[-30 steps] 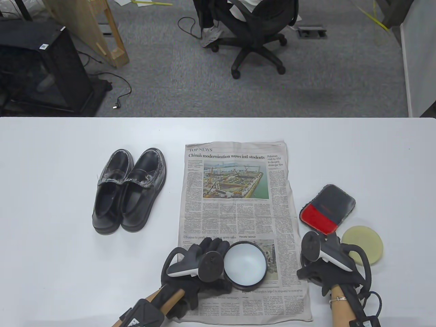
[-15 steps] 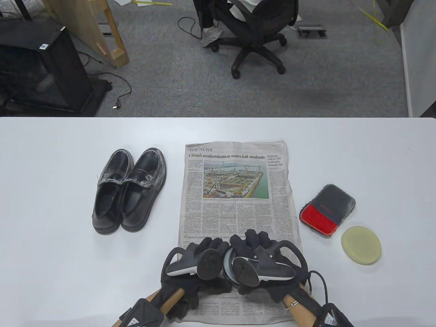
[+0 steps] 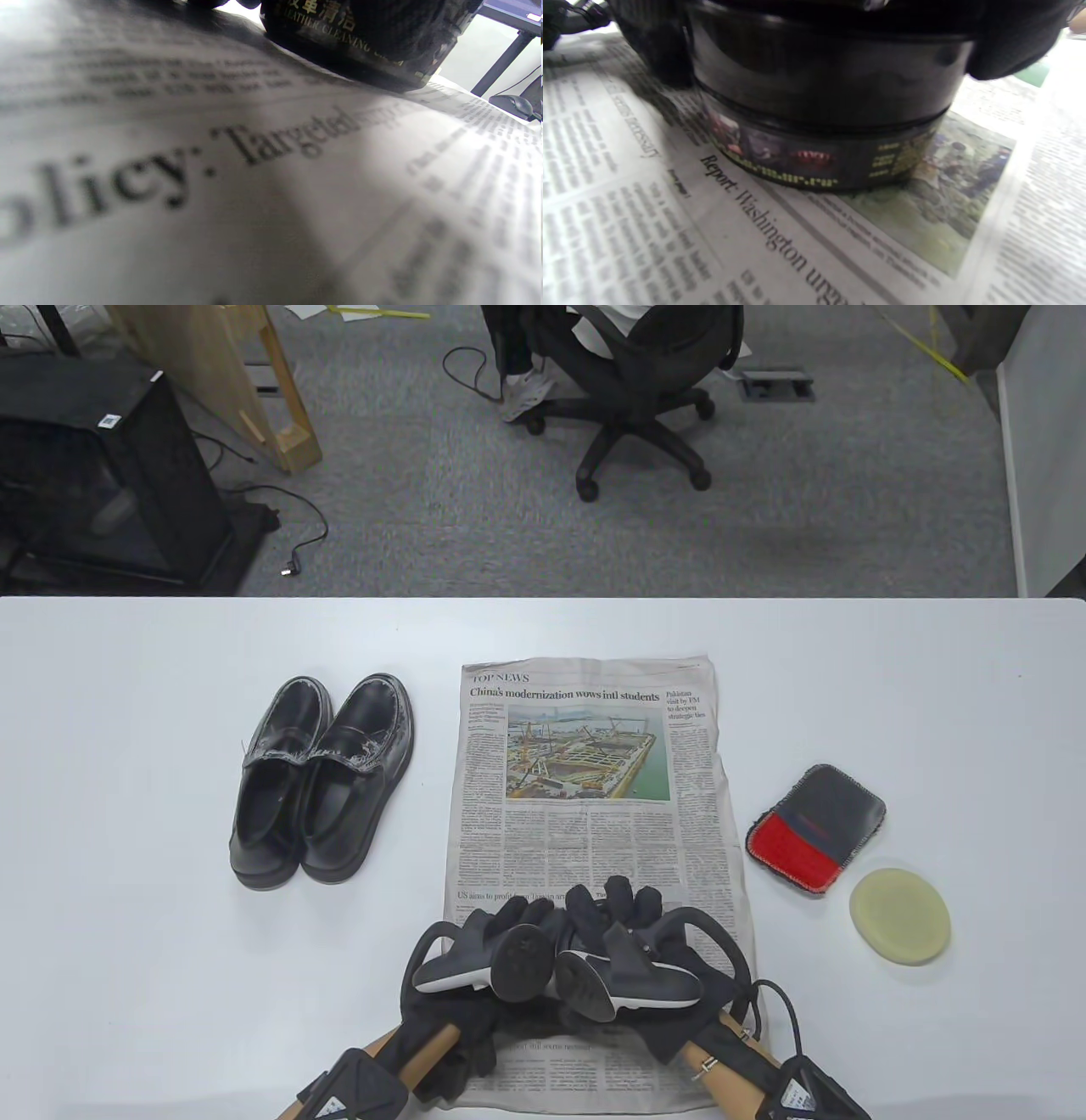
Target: Dip and apply leather care cream with polishing sponge on shoes
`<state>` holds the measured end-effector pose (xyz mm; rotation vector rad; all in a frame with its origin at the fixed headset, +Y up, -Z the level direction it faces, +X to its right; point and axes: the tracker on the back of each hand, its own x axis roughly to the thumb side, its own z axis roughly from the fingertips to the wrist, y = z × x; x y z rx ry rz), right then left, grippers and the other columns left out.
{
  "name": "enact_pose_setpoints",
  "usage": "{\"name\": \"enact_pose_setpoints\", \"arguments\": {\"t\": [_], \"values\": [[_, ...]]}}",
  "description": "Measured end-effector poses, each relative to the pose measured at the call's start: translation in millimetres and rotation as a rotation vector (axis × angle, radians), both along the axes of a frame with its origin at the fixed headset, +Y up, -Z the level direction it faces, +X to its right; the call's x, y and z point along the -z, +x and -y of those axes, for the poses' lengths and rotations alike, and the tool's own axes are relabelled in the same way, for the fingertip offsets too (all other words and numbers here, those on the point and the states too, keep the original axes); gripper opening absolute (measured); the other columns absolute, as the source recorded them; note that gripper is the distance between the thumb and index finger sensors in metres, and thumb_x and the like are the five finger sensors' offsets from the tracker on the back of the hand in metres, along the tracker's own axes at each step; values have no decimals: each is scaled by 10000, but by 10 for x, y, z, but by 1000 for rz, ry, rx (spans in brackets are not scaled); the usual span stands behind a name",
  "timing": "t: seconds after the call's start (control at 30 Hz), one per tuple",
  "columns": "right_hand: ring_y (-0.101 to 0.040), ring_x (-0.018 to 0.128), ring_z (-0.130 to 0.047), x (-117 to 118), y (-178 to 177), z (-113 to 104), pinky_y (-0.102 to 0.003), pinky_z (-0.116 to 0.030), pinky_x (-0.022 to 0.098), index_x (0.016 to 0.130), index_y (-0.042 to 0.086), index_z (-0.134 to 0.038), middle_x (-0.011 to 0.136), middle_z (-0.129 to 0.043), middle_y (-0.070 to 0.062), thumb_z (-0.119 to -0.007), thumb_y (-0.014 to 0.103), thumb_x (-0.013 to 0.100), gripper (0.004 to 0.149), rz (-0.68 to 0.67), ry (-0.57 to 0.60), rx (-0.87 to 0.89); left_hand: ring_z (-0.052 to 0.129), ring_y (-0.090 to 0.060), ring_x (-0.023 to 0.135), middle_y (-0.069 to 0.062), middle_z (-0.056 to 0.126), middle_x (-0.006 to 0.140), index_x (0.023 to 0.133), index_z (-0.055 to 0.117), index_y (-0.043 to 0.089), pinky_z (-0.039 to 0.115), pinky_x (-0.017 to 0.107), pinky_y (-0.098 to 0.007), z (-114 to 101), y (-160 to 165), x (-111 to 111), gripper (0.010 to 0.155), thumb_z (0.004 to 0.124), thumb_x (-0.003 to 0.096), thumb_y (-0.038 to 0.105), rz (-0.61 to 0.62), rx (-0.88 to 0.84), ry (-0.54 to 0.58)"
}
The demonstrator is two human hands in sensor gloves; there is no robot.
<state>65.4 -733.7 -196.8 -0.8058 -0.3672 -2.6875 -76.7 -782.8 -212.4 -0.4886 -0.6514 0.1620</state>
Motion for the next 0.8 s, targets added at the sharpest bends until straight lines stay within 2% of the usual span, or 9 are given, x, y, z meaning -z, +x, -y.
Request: {"name": "enact_pose_setpoints", "arguments": {"t": [0.13, 0.2, 0.27, 0.33, 0.4, 0.5, 0.63, 0.73, 0.8], "values": [[-657, 840, -759, -44, 10, -74, -544, -835, 563, 1168, -69, -87, 1125, -375, -508, -311, 762, 502, 1088, 20, 24, -53, 244, -544, 1048, -298, 209, 1236, 1203, 206, 25, 333, 681, -692, 0, -2, 1, 1042, 716, 505, 606, -1, -1, -1], [-724, 972, -449, -15, 69, -126, -706, -632, 647, 1175, -45, -115, 1153, -261, -472, -382, 736, 514, 1057, 12, -33, 56, 243, -542, 1048, -294, 209, 1237, 1204, 208, 26, 332, 682, -690, 1, -4, 3, 1040, 718, 506, 604, -3, -3, -3], [-687, 1005, -156, 24, 141, -118, -740, -435, 699, 1180, 35, -65, 1163, -65, -389, -417, 709, 525, 1003, 0, -67, 164, 244, -538, 1049, -291, 210, 1238, 1204, 213, 30, 332, 682, -688, 2, -5, 4, 1036, 718, 505, 604, -4, -4, -4], [-662, 1007, -89, 54, 178, 16, -736, -363, 708, 1178, 72, -52, 1166, -23, -350, -438, 678, 542, 959, 6, -134, 231, 243, -538, 1049, -290, 213, 1237, 1205, 215, 30, 332, 682, -687, 2, -5, 4, 1037, 718, 504, 604, -5, -3, -3], [-662, 997, -15, 20, 195, 172, -768, -336, 684, 1146, 59, 70, 1143, 74, -348, -298, 690, 556, 939, 39, -173, 248, 242, -535, 1049, -288, 210, 1237, 1205, 217, 24, 332, 683, -686, 1, -3, 5, 1036, 716, 502, 599, -8, 4, -1], [-778, 933, -332, -97, 90, 186, -769, -555, 582, 1181, -66, -158, 1132, -199, -478, -311, 655, 589, 945, 144, 76, 289, 236, -532, 1048, -283, 204, 1236, 1204, 216, 24, 328, 682, -685, 5, 5, 0, 1030, 706, 504, 600, -8, 10, -1], [-840, 852, -445, -76, 24, 61, -710, -667, 552, 1158, -149, -133, 1089, -216, -547, -240, 628, 604, 961, 188, -2, 151, 233, -531, 1049, -282, 204, 1237, 1205, 219, 26, 326, 684, -683, 7, 0, 3, 1029, 707, 503, 599, -9, 6, -5], [-804, 912, -234, -17, 121, -88, -754, -479, 621, 1178, -71, -137, 1115, -128, -495, -410, 639, 598, 957, 155, -220, 242, 232, -533, 1048, -283, 199, 1237, 1205, 215, 23, 322, 683, -684, 9, -1, 4, 1030, 708, 507, 598, -8, 4, -8], [-709, 959, -123, -2, 186, -132, -767, -420, 653, 1192, 88, -207, 1147, -74, -366, -600, 611, 551, 916, 91, -234, 276, 229, -529, 1049, -281, 200, 1237, 1205, 216, 26, 321, 683, -683, 10, -2, 6, 1029, 708, 507, 598, -7, 2, -10]]}}
